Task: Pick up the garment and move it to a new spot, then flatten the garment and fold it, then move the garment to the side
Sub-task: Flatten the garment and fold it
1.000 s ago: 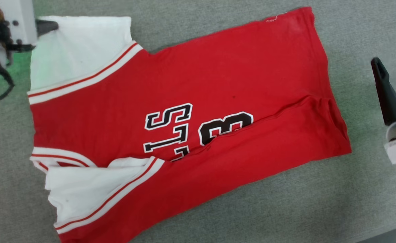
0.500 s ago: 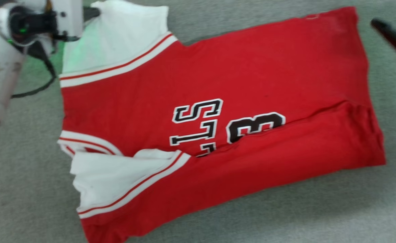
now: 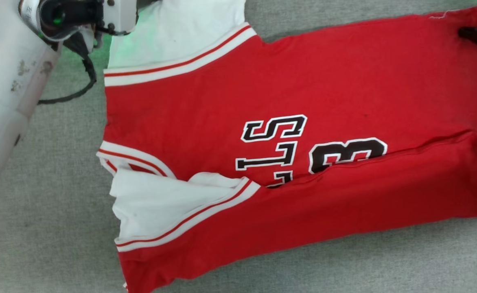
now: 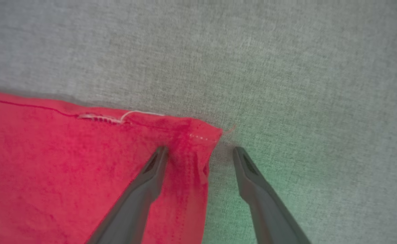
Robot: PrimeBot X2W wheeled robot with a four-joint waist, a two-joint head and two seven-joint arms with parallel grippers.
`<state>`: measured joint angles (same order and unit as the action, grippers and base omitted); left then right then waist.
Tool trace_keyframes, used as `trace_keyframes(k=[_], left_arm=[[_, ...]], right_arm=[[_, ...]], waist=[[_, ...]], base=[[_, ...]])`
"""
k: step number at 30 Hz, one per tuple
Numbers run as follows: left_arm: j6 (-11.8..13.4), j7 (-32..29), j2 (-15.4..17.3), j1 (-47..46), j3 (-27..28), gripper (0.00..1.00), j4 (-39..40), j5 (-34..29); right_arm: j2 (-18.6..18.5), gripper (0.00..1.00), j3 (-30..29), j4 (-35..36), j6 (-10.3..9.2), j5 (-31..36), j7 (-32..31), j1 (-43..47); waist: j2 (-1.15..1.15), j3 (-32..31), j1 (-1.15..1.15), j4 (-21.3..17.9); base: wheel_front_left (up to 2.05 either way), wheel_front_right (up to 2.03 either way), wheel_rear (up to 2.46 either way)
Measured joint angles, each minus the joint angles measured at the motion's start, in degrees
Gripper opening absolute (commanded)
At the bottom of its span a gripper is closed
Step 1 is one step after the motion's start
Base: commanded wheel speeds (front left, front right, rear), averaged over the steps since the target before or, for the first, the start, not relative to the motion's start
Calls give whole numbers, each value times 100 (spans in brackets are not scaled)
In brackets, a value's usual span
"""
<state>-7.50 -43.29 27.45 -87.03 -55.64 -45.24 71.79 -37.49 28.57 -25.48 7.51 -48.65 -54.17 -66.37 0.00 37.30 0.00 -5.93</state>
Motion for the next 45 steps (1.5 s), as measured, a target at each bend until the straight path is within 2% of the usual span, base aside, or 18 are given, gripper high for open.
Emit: trace_keyframes(k=[2, 3, 4, 5, 16, 23, 34, 45], left_arm=[[-5, 23, 5, -15, -18, 0, 31, 51], [-5, 24, 9, -25, -30, 0, 45, 66], [-5, 30, 10, -43, -35, 0, 58, 90], [-7, 48, 9, -44, -40, 0, 73, 118], [-3, 539, 44, 253, -48, 0, 400, 492], [-2, 1015, 270, 604, 32, 0, 1139, 851], [-1, 1777, 1227, 1799, 19, 0, 2980, 1243], [0, 2761, 2190, 3202, -91, 0, 4619, 1250]], right_arm=[[-18, 97, 108, -103, 0, -26, -32, -106], [-18, 47, 155, -137, 0, -29, -18, -147], [-27, 15, 189, -168, 0, -43, 40, -169], [-36, 0, 223, -208, 1, -58, 97, -198], [-219, 0, 565, -259, 0, -498, 875, -54], [-612, 0, 724, 152, 1, -902, 1345, 321], [-1411, 0, 950, 1015, 1, -1446, 1797, 1396], [-2178, 0, 861, 1935, 0, -1742, 2146, 2713]], waist=[[0, 43, 0, 32], [0, 61, 0, 43], [0, 77, 0, 52], [0, 89, 0, 61], [0, -184, 0, 182], [0, -624, 0, 314], [0, -1432, 0, 566], [0, -1922, 0, 753]], base=[[0, 0, 0], [0, 0, 0], [0, 0, 0], [0, 0, 0], [0, 0, 0], [0, 0, 0], [0, 0, 0], [0, 0, 0]])
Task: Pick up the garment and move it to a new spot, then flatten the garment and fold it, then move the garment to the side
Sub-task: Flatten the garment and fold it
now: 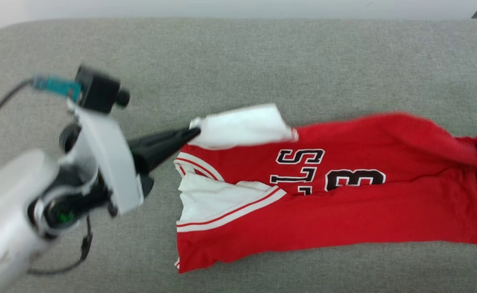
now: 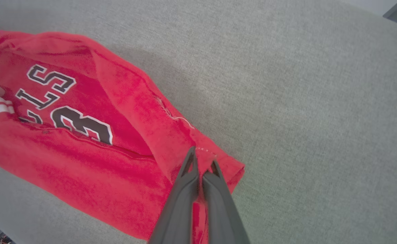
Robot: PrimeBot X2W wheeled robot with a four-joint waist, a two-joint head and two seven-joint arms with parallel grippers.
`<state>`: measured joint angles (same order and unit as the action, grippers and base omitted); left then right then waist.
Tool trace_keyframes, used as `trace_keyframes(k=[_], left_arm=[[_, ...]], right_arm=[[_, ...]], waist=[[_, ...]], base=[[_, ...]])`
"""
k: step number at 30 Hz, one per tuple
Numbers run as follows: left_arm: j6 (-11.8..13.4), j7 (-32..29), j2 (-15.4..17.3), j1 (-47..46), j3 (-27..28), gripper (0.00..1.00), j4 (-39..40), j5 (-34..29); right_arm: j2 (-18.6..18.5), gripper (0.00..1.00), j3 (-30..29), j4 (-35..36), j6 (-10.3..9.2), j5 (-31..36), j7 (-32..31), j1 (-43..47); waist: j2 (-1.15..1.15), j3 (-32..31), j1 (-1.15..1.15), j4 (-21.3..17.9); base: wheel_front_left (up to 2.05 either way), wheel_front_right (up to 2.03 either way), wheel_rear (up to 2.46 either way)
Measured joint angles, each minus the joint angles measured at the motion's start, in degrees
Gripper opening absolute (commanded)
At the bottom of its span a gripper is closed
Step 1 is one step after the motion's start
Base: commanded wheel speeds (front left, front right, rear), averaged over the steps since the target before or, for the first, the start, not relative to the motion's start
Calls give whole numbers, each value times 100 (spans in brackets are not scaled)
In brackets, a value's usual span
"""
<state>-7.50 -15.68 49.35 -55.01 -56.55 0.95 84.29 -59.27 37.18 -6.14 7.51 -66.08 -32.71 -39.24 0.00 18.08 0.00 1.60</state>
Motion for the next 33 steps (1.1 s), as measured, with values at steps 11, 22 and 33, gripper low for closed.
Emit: trace_keyframes(k=[11, 22, 33], left_arm=[[125, 1294, 602, 1599, -113, 0, 827, 36], [190, 1623, 224, 2152, -492, 0, 480, -188], [73, 1884, -369, 2118, -594, 29, -468, -391]], right_arm=[[-192, 0, -485, 69, 0, -263, 557, 1338], [93, 0, -778, -141, 0, 41, 806, 1689], [428, 78, -884, -248, -5, 385, 935, 1715]], waist=[[0, 84, 0, 9], [0, 325, 0, 120], [0, 426, 0, 137]], base=[[0, 0, 0], [0, 0, 0], [0, 0, 0]])
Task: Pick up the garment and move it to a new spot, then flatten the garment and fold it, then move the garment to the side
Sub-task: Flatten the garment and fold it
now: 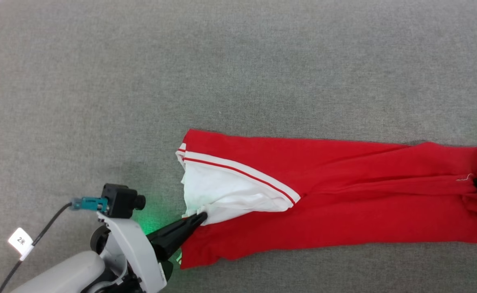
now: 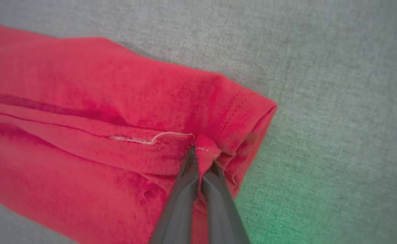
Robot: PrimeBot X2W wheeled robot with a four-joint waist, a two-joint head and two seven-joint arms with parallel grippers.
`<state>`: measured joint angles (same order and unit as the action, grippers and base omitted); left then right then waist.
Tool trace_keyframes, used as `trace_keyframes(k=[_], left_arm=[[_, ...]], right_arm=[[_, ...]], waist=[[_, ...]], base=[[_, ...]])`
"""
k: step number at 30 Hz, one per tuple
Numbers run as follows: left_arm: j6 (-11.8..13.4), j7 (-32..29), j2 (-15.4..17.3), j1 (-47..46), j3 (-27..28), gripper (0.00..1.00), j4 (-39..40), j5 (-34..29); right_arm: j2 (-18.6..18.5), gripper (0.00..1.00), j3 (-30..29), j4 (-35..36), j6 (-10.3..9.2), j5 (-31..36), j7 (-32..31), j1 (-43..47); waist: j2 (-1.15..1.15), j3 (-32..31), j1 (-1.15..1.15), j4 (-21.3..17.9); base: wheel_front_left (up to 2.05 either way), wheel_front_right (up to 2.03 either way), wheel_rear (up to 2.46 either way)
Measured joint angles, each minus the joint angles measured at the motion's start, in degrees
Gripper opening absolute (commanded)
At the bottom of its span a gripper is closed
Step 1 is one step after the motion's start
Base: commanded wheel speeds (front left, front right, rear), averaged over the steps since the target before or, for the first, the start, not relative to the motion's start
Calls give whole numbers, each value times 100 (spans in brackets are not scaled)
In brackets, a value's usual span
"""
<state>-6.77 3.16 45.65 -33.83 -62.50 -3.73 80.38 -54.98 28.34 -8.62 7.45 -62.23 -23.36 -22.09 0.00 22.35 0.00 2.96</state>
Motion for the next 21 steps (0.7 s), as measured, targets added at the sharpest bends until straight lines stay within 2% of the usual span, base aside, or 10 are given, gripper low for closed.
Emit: trace_keyframes(k=[1, 3, 6, 13, 17, 21], left_arm=[[-13, 49, -15, -1, 10, 48, -12, 0], [-29, 125, -38, 2, 38, 97, -9, 12], [-30, 311, -21, 44, 103, 100, 47, 42], [-25, 917, -11, 301, 371, 100, 220, 119], [231, 1134, -154, 534, 683, 100, 104, -10], [576, 1179, -530, 807, 1240, 100, -167, -508]], right_arm=[[21, 100, -12, 26, 0, -1, 26, 0], [79, 100, -31, 97, 0, -31, 44, 3], [81, 100, -122, 234, 2, -159, 43, 38], [-237, 100, -517, 233, 2, -459, -99, 318], [-302, 100, -710, 60, 2, -734, -320, 620], [-338, 100, -937, -208, 2, -977, -503, 877]], waist=[[0, -21, 0, -7], [0, -73, 0, -20], [0, -189, 0, -33], [0, -506, 0, 10], [0, -620, 0, 138], [0, -669, 0, 311]], base=[[0, 0, 0], [0, 0, 0], [0, 0, 0], [0, 0, 0], [0, 0, 0], [0, 0, 0]])
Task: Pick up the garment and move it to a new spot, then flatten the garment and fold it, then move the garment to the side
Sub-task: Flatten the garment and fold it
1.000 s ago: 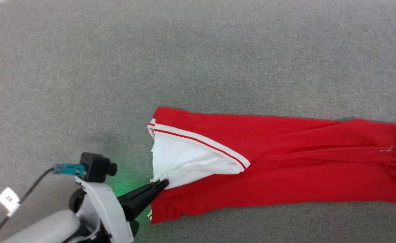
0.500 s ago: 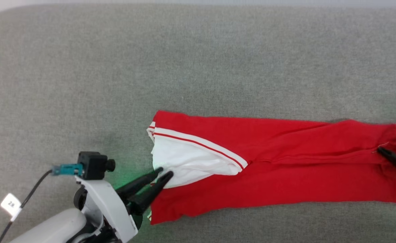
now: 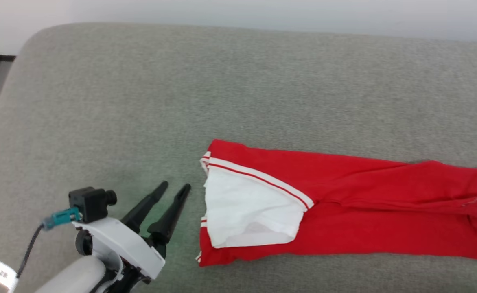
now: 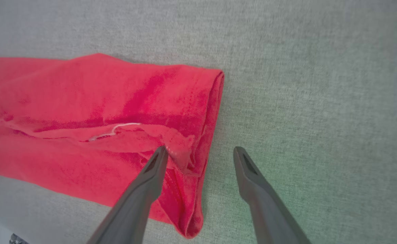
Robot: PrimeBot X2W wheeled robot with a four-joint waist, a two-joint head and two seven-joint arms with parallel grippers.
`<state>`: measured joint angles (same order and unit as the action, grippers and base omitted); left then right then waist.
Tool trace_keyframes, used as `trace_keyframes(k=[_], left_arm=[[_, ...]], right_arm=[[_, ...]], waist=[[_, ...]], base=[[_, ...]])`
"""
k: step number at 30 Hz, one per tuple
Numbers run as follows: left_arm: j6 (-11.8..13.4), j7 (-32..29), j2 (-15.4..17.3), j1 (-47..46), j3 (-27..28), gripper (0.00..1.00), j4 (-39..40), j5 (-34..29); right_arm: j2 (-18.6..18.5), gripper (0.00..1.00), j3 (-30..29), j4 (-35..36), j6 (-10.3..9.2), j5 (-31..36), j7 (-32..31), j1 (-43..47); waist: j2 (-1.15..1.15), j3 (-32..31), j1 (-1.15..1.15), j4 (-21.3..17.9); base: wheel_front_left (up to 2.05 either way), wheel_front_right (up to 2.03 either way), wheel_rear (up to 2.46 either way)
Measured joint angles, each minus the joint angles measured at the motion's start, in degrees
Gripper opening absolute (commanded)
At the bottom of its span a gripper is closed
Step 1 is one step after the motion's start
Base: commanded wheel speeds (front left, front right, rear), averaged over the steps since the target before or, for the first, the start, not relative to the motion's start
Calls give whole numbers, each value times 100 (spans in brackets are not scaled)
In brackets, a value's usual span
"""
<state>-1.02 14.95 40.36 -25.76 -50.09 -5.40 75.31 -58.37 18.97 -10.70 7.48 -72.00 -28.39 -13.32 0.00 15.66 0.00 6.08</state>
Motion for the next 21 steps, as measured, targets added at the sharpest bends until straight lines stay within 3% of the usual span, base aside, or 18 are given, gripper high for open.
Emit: trace_keyframes(k=[5, 14, 21], left_arm=[[103, 16, -664, 515, 955, 100, -321, -898], [-7, 18, -1402, 1025, 2470, 100, -500, -2647], [-164, 18, -1878, 1178, 3171, 100, -444, -3730]], right_arm=[[-19, 100, -179, -280, 0, -182, -267, 181], [49, 100, -293, -586, 0, -338, -1072, 128], [512, 100, -336, -1022, 0, -190, -1718, -455]], waist=[[0, -5, 0, 195], [0, -20, 0, 336], [0, 47, 0, 353]], base=[[0, 0, 0], [0, 0, 0], [0, 0, 0]])
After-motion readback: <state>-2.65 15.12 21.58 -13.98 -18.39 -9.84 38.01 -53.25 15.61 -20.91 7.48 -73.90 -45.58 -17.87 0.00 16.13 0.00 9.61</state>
